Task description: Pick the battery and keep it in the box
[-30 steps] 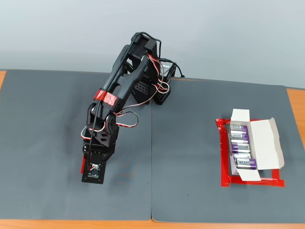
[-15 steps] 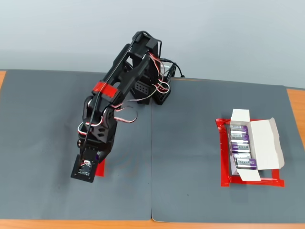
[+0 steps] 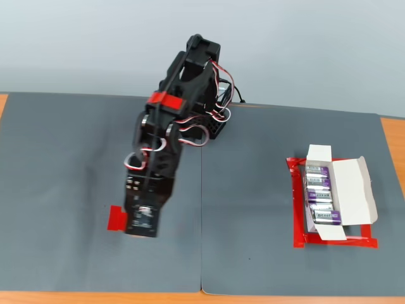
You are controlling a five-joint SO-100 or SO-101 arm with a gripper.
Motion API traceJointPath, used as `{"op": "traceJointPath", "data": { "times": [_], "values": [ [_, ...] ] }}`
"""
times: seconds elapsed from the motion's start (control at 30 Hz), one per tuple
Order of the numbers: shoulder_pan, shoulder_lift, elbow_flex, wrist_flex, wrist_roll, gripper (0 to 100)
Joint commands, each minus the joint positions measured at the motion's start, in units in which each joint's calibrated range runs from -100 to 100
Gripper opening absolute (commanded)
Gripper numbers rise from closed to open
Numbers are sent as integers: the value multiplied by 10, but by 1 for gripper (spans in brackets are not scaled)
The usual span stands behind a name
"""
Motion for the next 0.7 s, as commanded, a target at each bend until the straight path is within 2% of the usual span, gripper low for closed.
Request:
{"op": "traceJointPath", "data": {
  "times": [0.0, 0.67],
  "values": [
    [-34, -45, -26, 2, -2, 3],
    [-295, -38, -26, -6, 1, 3]
  ]
}}
